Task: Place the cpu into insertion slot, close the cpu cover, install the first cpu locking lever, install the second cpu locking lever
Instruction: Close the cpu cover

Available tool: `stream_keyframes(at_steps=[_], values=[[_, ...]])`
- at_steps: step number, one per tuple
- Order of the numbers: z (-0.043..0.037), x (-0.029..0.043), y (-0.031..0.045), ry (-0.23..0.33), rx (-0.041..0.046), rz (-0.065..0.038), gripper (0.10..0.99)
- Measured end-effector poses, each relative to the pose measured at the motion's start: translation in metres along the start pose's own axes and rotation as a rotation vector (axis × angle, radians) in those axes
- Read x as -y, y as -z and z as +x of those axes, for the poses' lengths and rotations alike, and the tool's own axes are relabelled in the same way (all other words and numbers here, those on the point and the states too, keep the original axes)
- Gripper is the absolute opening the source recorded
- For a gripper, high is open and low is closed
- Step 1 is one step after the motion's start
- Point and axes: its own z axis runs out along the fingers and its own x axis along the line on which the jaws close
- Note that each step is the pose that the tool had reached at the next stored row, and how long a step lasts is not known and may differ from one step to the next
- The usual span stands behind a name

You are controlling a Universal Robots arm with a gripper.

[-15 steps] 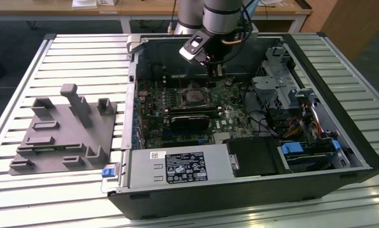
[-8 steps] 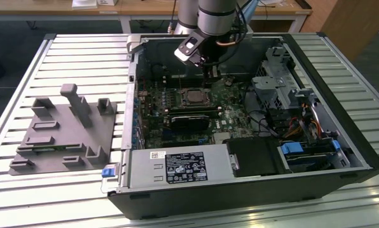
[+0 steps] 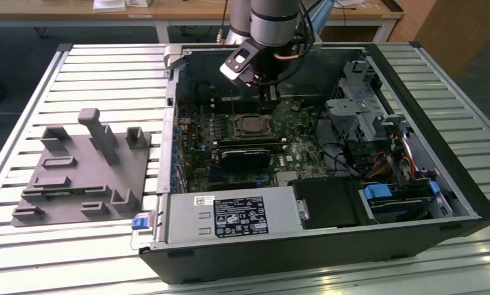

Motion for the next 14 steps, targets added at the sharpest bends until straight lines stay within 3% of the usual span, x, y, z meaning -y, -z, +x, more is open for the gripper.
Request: stream_keyframes(at_steps=[6,14], values=[[0.0003,0.0144,0.0002,0.0,0.0002,0.0,0.106],[0.0006,0.0233,0.0,0.0,0.0002,0.0,0.106]])
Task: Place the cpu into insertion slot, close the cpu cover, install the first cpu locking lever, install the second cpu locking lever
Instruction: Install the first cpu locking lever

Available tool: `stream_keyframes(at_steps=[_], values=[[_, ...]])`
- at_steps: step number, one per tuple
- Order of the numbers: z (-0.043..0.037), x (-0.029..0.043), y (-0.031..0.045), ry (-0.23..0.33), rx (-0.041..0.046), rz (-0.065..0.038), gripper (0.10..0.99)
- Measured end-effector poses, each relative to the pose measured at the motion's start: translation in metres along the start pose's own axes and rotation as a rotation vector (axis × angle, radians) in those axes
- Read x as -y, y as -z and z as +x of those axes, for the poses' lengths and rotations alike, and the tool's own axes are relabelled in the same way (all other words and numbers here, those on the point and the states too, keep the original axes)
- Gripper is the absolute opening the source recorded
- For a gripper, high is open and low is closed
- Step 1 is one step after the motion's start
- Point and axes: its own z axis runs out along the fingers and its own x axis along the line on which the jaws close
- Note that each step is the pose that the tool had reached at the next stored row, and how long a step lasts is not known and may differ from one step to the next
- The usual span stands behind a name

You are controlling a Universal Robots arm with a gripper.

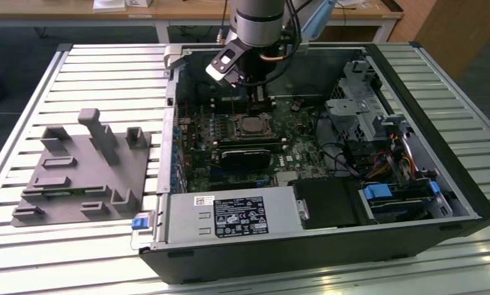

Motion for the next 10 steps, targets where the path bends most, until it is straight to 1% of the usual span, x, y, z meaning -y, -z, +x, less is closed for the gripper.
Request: stream_keyframes(at_steps=[7,8,10], values=[[0.0,0.0009,0.0001,0.0,0.0001,0.0,0.106],[0.0,0.0009,0.0009,0.0,0.0,0.0,0.106],[-0.0001,0.0008,0.0059,0.0,-0.0001,0.0,0.106]])
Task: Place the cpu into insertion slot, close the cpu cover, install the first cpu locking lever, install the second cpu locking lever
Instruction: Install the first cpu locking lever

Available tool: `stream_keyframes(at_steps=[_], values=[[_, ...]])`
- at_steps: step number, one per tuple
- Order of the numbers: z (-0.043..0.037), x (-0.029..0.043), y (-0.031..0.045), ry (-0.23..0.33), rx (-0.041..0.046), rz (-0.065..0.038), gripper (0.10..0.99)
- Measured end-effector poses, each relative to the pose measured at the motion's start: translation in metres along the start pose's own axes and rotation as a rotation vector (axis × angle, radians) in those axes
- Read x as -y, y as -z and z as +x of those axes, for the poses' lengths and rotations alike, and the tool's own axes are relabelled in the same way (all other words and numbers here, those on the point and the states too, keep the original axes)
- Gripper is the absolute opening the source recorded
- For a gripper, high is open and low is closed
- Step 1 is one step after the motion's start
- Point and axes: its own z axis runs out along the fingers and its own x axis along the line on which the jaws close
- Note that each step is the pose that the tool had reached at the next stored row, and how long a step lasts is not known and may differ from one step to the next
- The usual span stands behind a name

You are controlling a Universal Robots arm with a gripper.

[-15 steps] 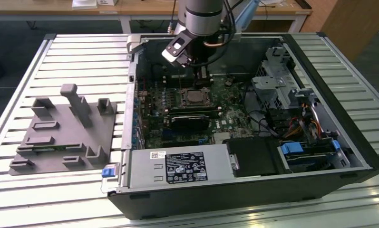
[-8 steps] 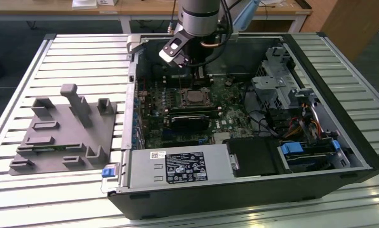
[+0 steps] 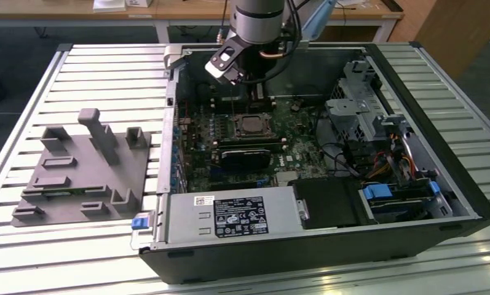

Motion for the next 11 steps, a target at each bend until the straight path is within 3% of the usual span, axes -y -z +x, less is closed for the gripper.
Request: stream_keyframes(at_steps=[8,11], values=[[-0.0007,-0.0008,0.031,0.001,0.0002,0.0,0.106],[-0.0007,-0.0009,0.0323,0.033,-0.0007,0.0,0.106]])
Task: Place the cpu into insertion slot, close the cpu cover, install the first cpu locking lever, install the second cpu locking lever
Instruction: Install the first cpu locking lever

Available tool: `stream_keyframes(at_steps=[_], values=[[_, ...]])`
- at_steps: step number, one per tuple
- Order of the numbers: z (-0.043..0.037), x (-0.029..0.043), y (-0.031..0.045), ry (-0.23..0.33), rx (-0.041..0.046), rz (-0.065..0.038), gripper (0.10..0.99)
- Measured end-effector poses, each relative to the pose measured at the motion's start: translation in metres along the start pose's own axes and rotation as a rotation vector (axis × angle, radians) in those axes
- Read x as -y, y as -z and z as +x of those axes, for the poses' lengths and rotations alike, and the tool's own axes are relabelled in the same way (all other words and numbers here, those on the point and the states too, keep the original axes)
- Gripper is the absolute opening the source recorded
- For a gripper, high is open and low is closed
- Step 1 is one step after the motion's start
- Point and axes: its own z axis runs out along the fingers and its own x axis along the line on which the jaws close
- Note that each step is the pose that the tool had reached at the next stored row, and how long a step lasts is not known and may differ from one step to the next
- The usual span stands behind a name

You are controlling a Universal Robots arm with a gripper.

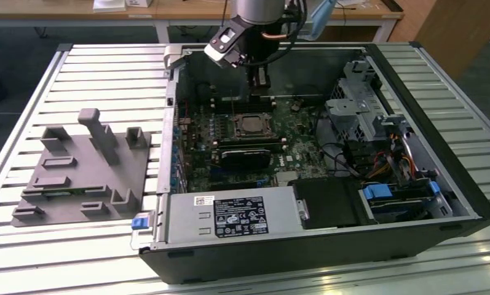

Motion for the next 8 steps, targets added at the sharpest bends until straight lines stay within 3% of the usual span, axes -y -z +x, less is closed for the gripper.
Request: stream_keyframes(at_steps=[8], values=[[0.0,0.0,0.0,0.14,-0.0031,-0.003,0.106]])
